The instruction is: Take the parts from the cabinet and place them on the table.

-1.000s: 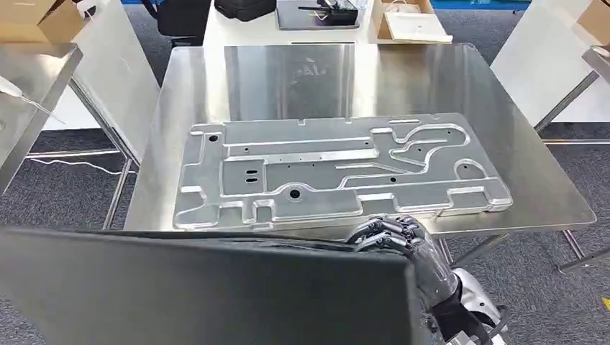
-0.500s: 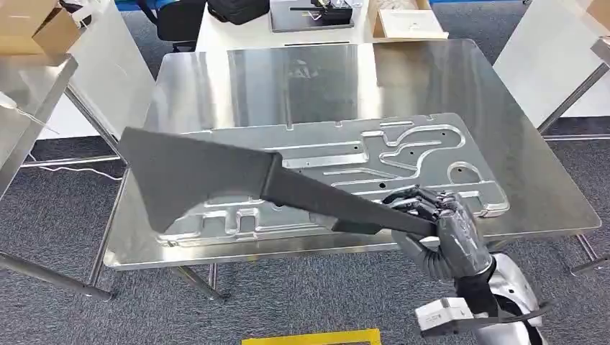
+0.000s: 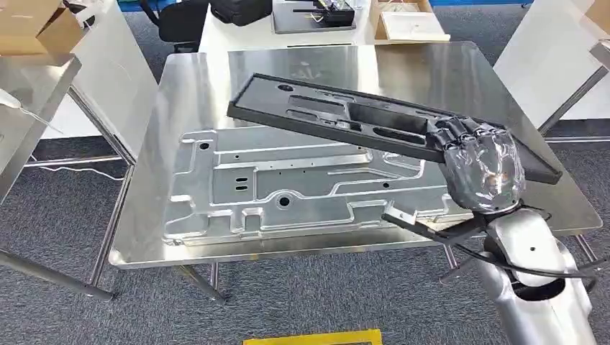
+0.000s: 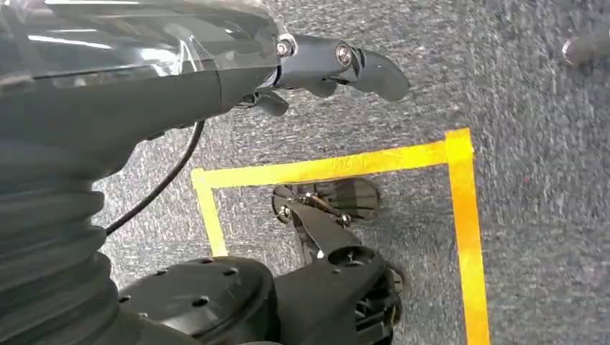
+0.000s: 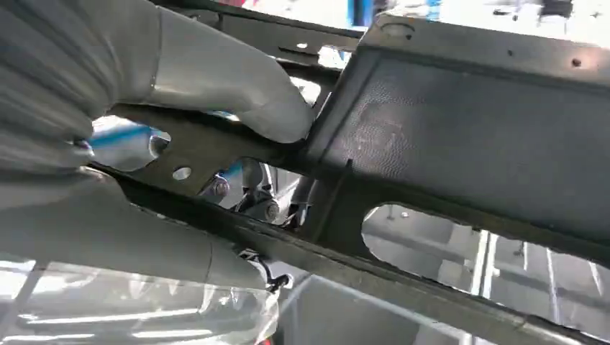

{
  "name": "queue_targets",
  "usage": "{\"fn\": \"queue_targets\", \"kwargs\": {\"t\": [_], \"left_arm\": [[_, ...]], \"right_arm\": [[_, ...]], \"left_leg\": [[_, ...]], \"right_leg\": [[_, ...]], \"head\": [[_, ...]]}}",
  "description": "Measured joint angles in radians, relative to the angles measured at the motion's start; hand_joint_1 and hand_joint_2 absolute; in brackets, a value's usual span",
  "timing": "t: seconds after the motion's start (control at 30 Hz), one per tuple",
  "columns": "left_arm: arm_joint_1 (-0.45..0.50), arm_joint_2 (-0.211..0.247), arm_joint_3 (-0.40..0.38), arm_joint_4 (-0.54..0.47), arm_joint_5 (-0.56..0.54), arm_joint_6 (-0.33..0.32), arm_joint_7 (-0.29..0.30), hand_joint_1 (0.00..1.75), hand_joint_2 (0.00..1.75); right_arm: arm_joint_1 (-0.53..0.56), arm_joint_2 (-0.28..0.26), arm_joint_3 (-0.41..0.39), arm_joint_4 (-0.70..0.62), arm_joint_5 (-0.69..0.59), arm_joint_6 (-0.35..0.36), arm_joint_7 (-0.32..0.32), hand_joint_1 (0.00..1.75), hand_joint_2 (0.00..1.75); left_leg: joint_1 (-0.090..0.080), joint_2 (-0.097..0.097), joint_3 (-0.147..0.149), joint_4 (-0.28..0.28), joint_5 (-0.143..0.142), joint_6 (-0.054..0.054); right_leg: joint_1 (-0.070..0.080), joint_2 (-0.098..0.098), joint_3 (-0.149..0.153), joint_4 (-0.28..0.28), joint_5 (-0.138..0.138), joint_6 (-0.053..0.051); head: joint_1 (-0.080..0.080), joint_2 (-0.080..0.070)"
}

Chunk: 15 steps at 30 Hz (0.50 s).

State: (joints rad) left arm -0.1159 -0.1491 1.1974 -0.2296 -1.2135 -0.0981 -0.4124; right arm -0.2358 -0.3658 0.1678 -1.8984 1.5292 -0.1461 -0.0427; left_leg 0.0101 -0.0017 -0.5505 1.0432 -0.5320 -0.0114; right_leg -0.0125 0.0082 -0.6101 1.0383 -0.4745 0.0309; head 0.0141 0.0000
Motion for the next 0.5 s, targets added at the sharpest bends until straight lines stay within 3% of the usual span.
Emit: {"fn": "queue_targets", "kwargs": {"t": [0.2, 0.5], "left_arm": [[-0.014, -0.003, -0.016, 0.000, -0.007, -0.016, -0.009, 0.00, 1.75], [-0.029, -0.007, -0.042, 0.000, -0.019, -0.014, -0.017, 0.00, 1.75]], "right_arm": [[-0.101, -0.033, 0.109, 0.168, 0.042, -0.003, 0.074, 1.75, 1.75], [-0.127, -0.027, 0.245, 0.409, 0.043, -0.075, 0.026, 1.75, 1.75]], "left_leg": [[0.000, -0.001, 0.000, 0.000, 0.000, 0.000], [0.000, -0.002, 0.000, 0.000, 0.000, 0.000]], "right_leg": [[0.000, -0.001, 0.001, -0.001, 0.000, 0.001], [0.000, -0.001, 0.001, -0.001, 0.000, 0.001]], "head": [[0.000, 0.000], [0.000, 0.000]]}}
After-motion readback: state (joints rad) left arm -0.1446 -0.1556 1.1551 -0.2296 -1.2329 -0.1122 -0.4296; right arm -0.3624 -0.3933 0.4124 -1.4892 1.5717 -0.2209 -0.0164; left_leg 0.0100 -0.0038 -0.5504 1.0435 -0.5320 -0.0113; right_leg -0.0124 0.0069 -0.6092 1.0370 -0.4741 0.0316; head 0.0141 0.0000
